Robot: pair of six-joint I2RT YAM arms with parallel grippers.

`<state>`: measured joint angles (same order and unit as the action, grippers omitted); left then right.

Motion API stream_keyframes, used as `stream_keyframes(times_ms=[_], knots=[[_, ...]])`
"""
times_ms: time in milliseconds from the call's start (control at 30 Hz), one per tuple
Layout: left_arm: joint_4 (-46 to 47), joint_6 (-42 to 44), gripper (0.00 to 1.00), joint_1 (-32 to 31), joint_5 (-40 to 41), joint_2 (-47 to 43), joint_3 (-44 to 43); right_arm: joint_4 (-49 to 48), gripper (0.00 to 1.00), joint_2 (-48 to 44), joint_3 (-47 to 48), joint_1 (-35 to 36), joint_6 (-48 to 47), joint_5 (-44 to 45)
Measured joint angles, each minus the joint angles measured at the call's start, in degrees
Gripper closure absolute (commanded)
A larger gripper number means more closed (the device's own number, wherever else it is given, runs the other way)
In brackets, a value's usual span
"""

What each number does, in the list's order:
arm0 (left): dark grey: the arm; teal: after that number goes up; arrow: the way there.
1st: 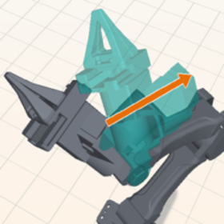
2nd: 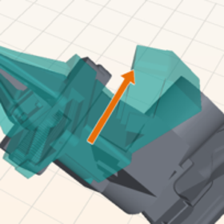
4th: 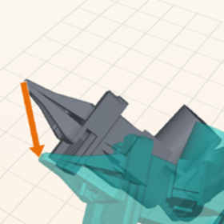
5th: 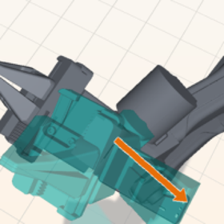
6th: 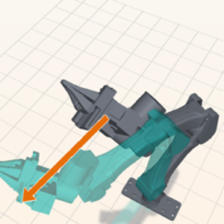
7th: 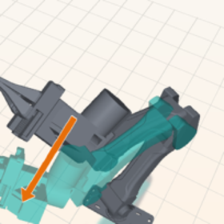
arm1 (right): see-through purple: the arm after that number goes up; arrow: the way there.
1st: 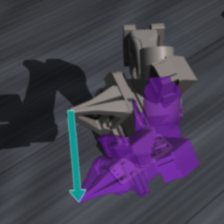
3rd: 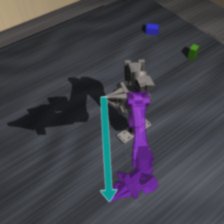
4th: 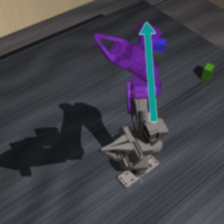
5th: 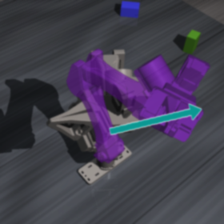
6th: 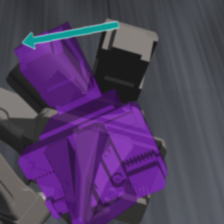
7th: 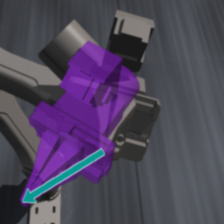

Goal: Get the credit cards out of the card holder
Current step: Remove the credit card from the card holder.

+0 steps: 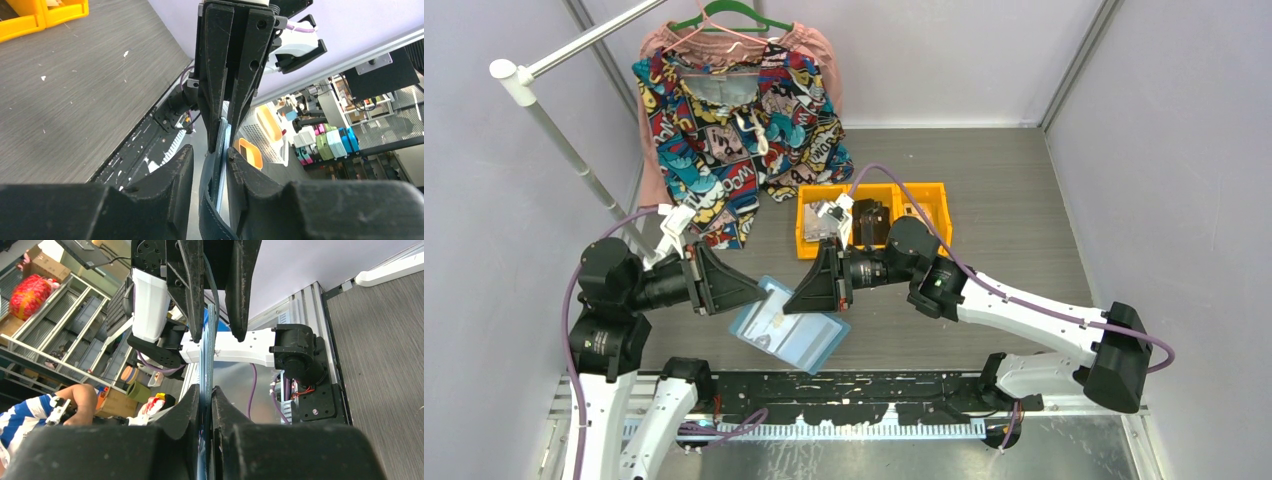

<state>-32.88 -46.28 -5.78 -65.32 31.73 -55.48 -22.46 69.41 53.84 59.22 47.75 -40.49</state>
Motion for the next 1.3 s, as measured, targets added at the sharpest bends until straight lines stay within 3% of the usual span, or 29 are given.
stream_keyframes(times_ms=[200, 433, 567, 667, 767, 1067, 1300], knots=[[0.0, 0.4, 0.78, 0.0, -3.3, 0.0, 0.0, 0.0, 0.99, 0.0, 0.0, 0.1, -0.3, -0.1], [0.4, 0.5, 1.00, 0.0, -5.4, 0.0, -0.1, 0.2, 0.99, 0.3, 0.8, 0.1, -0.2, -0.9], [1.0, 0.2, 1.00, 0.0, -5.3, 0.0, -0.4, 0.0, 0.99, 0.3, 0.9, 0.1, -0.2, -1.2], [2.5, -1.7, 0.94, -0.1, -5.3, 0.0, -0.4, -0.7, 0.99, 0.3, 0.9, 0.1, -0.2, -1.3], [4.6, -4.8, 1.00, -0.1, -5.2, 0.2, -0.4, -2.0, 0.99, 0.3, 0.9, 0.1, -0.2, -1.3], [10.0, -10.7, 1.00, -0.3, -2.9, 0.6, 0.4, -2.7, 0.94, -0.7, 0.9, -0.2, -0.9, 0.4], [14.9, -17.1, 0.90, -0.4, -3.3, 2.6, 1.8, -2.2, 0.98, -1.2, 0.9, -0.7, -2.5, 1.7]])
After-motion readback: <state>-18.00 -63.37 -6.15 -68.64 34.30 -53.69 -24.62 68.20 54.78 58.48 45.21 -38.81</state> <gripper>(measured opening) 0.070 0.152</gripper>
